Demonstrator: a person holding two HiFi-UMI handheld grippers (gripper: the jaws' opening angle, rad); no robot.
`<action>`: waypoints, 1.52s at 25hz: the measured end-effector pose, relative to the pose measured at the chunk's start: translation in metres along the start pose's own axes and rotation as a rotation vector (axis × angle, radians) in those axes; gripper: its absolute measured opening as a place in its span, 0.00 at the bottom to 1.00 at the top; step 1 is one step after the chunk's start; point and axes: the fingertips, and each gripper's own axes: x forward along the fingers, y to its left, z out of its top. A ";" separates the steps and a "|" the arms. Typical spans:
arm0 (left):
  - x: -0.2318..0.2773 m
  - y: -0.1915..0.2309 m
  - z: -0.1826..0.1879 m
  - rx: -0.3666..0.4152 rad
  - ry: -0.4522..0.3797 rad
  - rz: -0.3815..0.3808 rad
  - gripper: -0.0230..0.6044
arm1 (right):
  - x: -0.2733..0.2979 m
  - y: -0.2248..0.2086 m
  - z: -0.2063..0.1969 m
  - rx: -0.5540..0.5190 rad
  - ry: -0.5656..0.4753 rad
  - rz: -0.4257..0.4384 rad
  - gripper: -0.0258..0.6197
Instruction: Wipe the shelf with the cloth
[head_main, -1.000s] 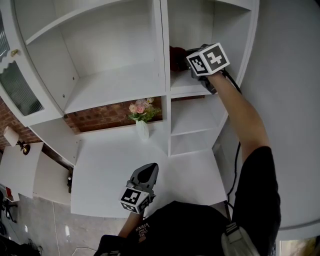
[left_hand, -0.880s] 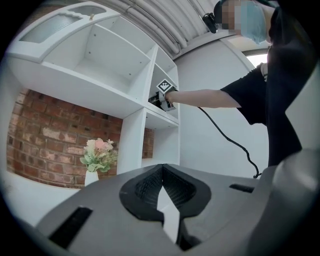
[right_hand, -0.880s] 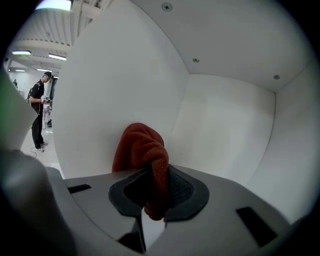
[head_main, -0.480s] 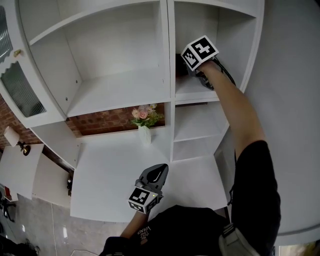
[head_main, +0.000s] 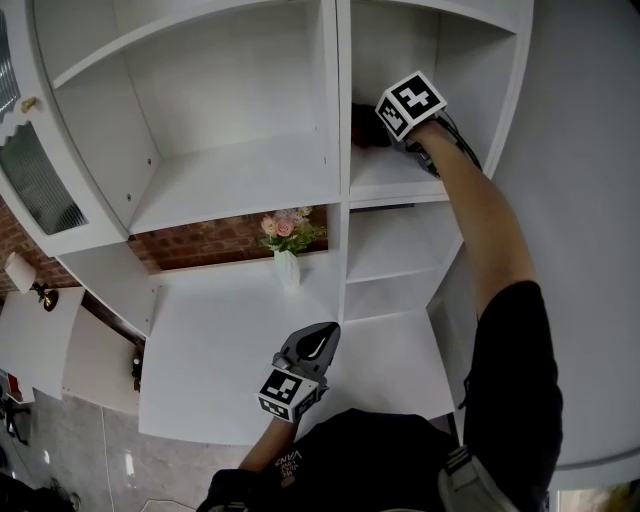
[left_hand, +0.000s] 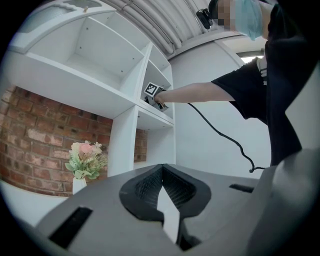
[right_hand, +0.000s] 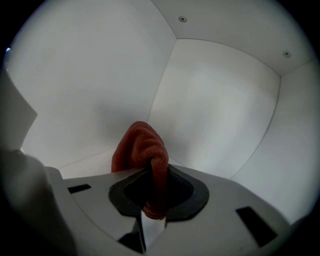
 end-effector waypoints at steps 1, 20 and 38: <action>0.002 -0.001 0.000 -0.001 0.000 -0.007 0.05 | -0.002 -0.007 -0.005 0.003 0.010 -0.020 0.13; 0.009 -0.018 -0.005 -0.016 0.011 -0.079 0.05 | -0.042 -0.074 -0.043 -0.216 0.337 -0.456 0.13; 0.002 -0.054 -0.008 -0.001 0.034 -0.141 0.05 | -0.060 0.066 0.012 -0.145 -0.027 -0.019 0.13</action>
